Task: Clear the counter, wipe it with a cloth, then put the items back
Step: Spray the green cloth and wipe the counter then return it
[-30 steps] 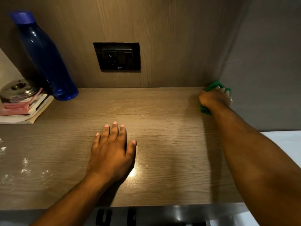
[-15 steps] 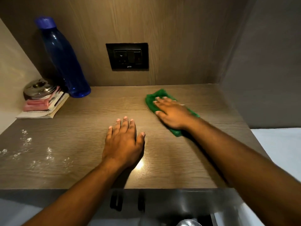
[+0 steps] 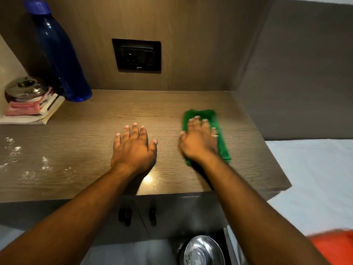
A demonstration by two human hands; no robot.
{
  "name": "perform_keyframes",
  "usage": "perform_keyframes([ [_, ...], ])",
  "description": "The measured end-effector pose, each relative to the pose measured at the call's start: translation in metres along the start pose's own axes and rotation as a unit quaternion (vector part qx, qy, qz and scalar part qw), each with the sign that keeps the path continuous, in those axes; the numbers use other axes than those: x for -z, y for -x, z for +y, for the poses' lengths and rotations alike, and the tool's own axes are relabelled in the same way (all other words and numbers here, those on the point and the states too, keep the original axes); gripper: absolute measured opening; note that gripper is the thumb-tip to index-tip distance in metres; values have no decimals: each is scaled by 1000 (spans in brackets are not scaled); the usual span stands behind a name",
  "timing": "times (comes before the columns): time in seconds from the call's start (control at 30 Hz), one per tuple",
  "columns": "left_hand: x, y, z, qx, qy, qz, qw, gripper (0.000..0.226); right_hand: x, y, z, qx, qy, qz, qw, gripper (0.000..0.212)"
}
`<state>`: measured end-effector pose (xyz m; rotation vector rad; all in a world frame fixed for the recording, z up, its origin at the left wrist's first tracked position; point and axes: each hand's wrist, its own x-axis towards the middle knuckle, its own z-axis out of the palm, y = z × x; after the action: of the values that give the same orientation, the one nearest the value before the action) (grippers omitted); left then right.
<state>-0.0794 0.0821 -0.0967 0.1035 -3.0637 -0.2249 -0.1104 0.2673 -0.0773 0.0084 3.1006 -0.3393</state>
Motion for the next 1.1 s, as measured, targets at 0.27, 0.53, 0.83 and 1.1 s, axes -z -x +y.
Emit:
perform_keyframes([
  [0.27,2,2,-3,-20,-19,6,1000,74,36,86,144,46,24,3,999,62],
  [0.53,6,4,4,-17,-25,2,1000,71,27,92,100,-84,2,30,996,64],
  [0.83,6,2,-1,-19,-1,-8,1000,70,5,96,0,34,-82,-26,996,63],
  [1.1,31,41,54,-105,145,108,978,40,55,91,99,-79,-210,88,971,46],
])
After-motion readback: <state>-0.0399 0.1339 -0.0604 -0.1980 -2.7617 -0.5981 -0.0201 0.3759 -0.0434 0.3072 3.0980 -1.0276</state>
